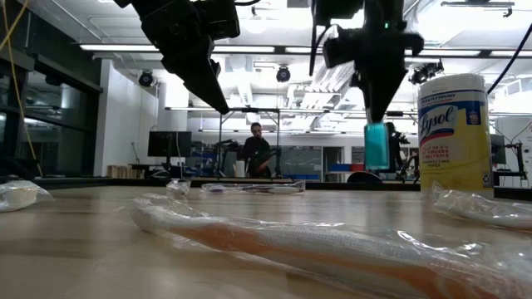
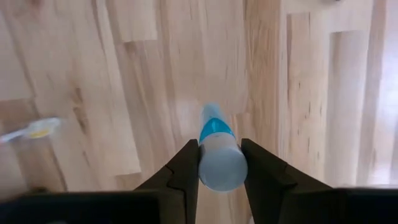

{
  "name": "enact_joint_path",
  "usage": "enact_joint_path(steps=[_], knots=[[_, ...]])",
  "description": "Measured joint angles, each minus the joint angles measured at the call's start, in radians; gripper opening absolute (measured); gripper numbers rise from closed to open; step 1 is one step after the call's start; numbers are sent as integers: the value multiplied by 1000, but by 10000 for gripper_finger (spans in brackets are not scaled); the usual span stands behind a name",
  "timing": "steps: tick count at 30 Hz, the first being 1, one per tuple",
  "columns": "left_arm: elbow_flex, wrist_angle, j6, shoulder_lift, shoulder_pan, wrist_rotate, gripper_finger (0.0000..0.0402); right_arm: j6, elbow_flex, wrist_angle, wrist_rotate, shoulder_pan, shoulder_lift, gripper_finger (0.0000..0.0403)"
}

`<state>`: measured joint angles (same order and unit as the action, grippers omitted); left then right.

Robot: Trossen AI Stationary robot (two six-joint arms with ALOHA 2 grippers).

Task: Pick & Place toothbrushing station
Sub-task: Put the blue mouthwash into the mesh organizer

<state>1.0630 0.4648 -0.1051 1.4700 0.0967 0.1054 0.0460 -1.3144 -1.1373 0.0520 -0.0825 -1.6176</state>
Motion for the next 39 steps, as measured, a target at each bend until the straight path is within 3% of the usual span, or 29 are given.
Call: enact_joint_path(steps=[6,18,32,39], knots=[[0,0,-24,0,0,0,185,77,-45,-64,-6,50,40,89],[0,-1,-23,0,53,-2,185,349,-44,-110,0,180,248,89],[0,-16,-26,0,79,0,185,622,-44,-173,0,501,285,89],[0,-120,-59,0,79,1,185,755,-44,-203,-2,645,285,89]])
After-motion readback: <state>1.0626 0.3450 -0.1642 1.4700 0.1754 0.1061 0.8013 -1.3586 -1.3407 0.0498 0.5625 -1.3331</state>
